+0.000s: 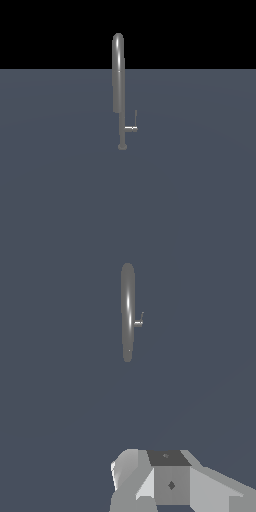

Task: Turn on the faucet by rotating a designated handle.

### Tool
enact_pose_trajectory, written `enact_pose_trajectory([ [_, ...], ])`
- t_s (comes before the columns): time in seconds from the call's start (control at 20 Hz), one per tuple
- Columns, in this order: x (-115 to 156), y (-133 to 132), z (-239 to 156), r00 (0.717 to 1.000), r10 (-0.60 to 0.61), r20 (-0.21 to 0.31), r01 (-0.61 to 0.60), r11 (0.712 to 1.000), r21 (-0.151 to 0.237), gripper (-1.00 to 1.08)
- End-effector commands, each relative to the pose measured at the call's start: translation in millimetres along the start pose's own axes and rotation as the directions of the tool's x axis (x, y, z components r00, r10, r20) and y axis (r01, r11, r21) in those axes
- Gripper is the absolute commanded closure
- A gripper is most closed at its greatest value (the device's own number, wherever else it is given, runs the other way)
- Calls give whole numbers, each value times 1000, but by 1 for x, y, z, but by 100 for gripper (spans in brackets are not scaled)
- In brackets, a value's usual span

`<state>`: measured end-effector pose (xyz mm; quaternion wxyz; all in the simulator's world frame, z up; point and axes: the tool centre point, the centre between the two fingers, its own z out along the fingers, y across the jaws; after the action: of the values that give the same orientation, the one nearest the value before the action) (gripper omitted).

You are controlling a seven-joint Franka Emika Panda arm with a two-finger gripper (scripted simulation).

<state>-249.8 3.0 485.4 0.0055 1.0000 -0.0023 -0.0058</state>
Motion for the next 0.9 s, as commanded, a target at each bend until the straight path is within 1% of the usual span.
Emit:
enact_pose_trajectory([
  [0.0, 0, 0, 0, 1000, 0, 0, 0, 1000, 0, 108],
  [0.2, 2, 0, 0, 1000, 5, 5, -5, 1000, 5, 108],
  [0.4, 9, -1, 2, 1000, 21, 22, -22, 1000, 21, 108],
  [0.65, 23, -1, 5, 997, 56, 60, -59, 997, 55, 108],
  [0.85, 40, -2, 9, 990, 95, 105, -104, 990, 93, 108],
])
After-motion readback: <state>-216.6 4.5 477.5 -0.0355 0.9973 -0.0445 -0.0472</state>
